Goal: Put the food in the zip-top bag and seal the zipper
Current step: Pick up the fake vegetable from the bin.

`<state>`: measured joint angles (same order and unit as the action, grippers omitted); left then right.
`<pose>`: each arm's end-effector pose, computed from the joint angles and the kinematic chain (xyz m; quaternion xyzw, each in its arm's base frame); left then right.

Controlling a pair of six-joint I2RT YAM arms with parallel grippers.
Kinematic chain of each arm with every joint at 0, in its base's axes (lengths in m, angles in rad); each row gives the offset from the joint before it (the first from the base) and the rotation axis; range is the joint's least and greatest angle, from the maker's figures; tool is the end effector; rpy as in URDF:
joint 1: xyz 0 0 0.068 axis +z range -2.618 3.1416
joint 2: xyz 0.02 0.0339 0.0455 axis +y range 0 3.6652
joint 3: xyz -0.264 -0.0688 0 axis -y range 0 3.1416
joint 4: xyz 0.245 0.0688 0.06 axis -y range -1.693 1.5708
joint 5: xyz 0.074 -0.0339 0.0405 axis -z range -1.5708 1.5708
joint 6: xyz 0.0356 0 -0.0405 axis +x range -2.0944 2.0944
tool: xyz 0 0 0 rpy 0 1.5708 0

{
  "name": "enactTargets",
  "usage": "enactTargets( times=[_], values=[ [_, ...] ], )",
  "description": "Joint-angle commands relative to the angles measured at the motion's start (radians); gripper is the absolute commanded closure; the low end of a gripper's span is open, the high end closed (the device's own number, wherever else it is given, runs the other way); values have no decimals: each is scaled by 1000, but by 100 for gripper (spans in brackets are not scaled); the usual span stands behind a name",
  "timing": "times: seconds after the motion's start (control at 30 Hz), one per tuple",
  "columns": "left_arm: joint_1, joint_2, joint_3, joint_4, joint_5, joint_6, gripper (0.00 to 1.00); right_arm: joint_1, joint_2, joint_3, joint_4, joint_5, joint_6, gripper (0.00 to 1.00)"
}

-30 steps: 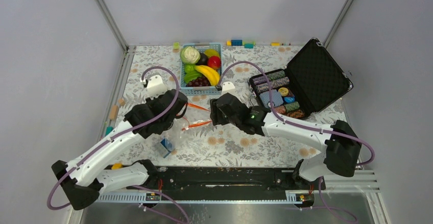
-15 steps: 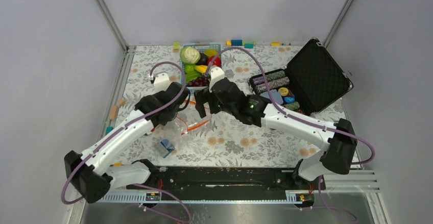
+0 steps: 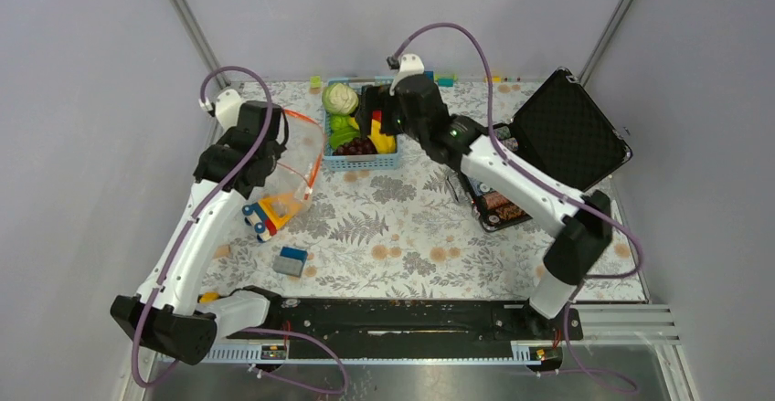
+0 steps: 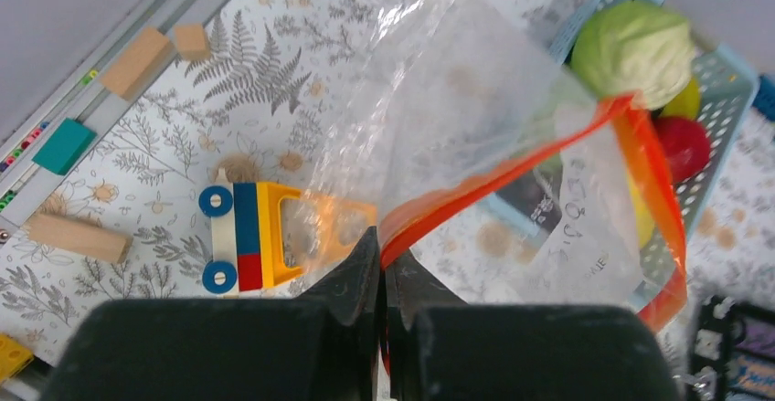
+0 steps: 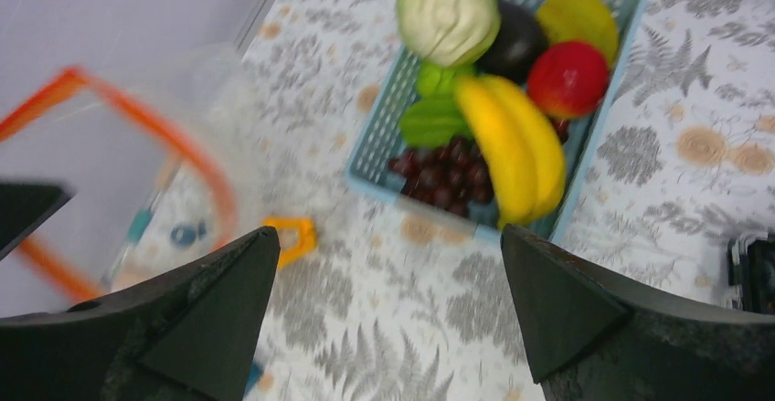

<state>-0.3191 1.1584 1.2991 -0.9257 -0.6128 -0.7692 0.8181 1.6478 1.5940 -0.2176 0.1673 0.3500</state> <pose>0.2166 -0.0500 0.3762 -0.3091 0.8328 0.0494 0.4566 0.2732 0.2830 0.3942 -0.1349 0.7836 0.2769 0.5396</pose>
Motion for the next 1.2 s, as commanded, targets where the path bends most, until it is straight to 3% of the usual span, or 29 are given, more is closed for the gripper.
enactTargets(
  times=[0.0, 0.23, 0.4, 0.47, 0.63, 0.77, 1.0, 1.1, 1.17],
  values=[
    [49, 5, 97, 39, -12, 23, 100, -50, 179, 182, 48, 71, 55, 0],
    [75, 21, 64, 44, -42, 4, 100, -87, 515, 508, 131, 133, 179, 0],
    [84, 37, 17, 70, -47, 3, 100, -96, 859, 975, 21, 130, 211, 0],
    [87, 42, 10, 72, -46, 4, 100, -96, 926, 1067, 21, 172, 210, 0],
    [91, 44, -6, 92, -36, 10, 100, -101, 927, 910, 205, 255, 213, 0],
    [92, 41, -22, 115, -12, 19, 100, -104, 1037, 1040, 165, 257, 213, 0],
    [92, 46, -36, 131, 0, 32, 100, -116, 1110, 1029, 259, 203, 305, 1],
    [92, 48, -42, 142, 13, 40, 100, -121, 1128, 1031, 298, 161, 304, 10],
    [92, 50, -44, 146, 22, 44, 100, -127, 1120, 1010, 309, 134, 318, 28]
  ],
)
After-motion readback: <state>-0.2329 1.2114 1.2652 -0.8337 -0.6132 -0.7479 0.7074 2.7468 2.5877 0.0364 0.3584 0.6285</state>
